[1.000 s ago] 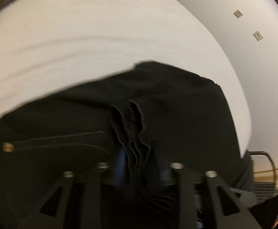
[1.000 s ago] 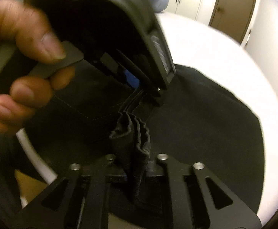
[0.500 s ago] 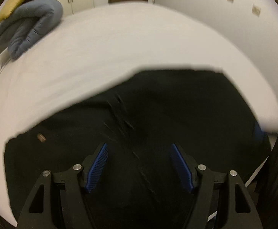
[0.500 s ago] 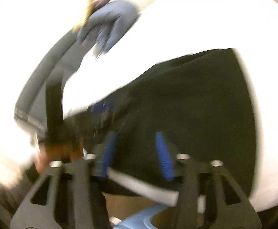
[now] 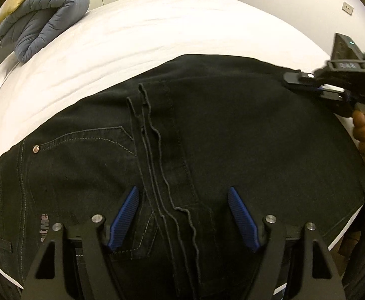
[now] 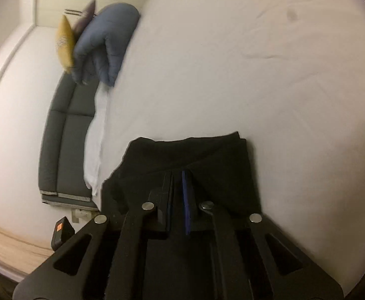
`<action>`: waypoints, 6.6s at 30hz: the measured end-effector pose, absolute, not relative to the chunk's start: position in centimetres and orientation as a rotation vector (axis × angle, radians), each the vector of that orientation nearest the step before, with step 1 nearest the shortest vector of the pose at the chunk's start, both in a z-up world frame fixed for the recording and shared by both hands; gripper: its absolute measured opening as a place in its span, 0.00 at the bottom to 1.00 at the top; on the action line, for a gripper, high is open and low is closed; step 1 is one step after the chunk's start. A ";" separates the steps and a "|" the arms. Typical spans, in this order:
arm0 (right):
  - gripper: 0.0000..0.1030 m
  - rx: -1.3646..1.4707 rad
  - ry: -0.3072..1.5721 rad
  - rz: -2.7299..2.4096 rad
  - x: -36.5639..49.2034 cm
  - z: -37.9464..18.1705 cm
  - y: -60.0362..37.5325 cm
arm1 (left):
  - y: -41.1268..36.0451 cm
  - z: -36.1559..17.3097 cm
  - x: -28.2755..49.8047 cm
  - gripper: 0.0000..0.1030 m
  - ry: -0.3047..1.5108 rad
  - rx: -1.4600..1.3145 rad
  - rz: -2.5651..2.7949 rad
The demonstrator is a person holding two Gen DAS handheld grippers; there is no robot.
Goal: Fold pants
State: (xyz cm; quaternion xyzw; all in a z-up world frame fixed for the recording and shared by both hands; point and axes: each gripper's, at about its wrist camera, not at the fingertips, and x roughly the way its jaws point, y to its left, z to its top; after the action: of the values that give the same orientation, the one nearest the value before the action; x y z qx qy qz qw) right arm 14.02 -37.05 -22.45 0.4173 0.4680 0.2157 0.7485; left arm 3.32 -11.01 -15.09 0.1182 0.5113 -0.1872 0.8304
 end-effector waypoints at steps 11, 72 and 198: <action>0.05 0.835 1.091 0.512 3.0 -22.5 -34.0 | -10.2 -15.3 2.9 0.75 1.072 0.244 -0.402; 0.08 1.067 0.826 0.189 1.7 -17.9 -28.6 | -6.4 -15.9 1.4 0.80 1.028 0.184 -0.408; 0.38 0.932 1.207 0.806 15.0 -19.9 -12.8 | 20.8 -18.3 0.5 0.25 0.901 -1.000 -0.041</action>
State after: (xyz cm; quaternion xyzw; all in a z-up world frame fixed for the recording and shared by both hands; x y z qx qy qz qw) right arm 15.00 -12.81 -19.90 0.4104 0.5315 0.3548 0.6505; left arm 0.52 20.82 -18.35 -0.4631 0.4173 -0.0189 0.7817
